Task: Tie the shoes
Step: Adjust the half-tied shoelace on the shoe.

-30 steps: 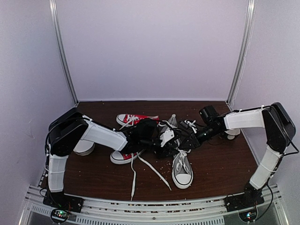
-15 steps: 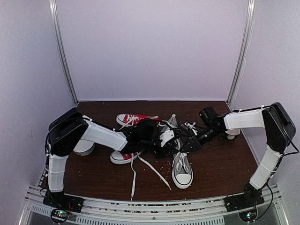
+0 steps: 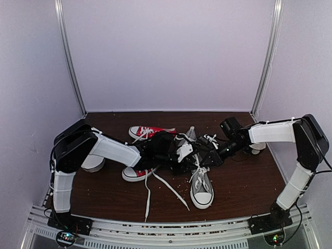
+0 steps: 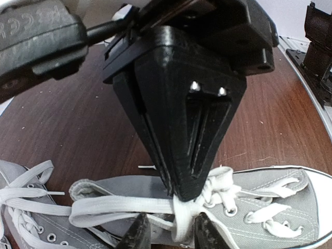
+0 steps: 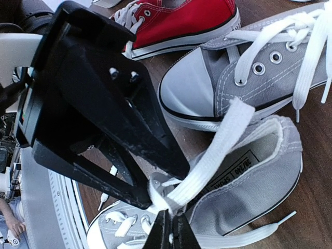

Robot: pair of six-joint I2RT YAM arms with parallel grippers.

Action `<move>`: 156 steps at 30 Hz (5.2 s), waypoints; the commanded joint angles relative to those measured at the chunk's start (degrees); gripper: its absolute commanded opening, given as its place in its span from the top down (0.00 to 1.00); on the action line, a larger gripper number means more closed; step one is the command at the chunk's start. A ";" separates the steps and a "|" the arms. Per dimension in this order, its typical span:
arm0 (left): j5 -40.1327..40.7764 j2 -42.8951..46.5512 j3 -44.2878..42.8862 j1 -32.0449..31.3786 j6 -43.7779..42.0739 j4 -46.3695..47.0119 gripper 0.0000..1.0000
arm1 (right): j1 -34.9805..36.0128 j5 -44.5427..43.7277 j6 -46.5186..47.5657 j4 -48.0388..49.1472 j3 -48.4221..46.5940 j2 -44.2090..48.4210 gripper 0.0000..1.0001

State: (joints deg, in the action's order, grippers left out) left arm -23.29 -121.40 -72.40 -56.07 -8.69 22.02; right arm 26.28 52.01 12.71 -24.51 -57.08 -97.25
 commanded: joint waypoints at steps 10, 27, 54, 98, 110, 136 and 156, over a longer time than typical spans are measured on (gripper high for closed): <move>2.00 7.59 2.21 3.07 14.41 -1.24 0.53 | 1.11 -2.93 -2.89 0.52 1.63 4.37 0.95; 6.67 -1.16 -12.94 3.16 21.74 -14.78 0.39 | 2.46 -5.84 -3.08 -0.97 1.11 4.18 0.85; 0.48 -1.11 -10.95 3.16 20.37 -11.87 1.00 | -1.20 -16.84 14.84 -4.82 3.45 18.00 0.57; 1.74 2.93 -6.75 5.48 -14.22 -19.99 0.56 | 8.52 -36.81 46.93 3.72 9.83 7.16 1.00; 11.79 0.87 -7.35 2.33 -25.11 -14.47 0.56 | 8.52 -37.65 45.67 1.58 10.49 12.37 1.00; 14.67 -5.72 -15.48 0.88 -27.27 -21.93 0.83 | 9.95 -38.99 43.44 -6.63 9.44 19.04 1.00; 16.10 9.10 1.21 -5.02 -29.31 -9.27 1.00 | 13.62 -40.58 37.15 -17.23 10.42 20.22 1.00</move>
State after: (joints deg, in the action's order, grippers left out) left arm -7.44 -113.54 -72.95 -59.16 -36.18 9.76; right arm 39.13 12.56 51.20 -39.46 -47.24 -76.93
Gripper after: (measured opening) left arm 0.005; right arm 0.006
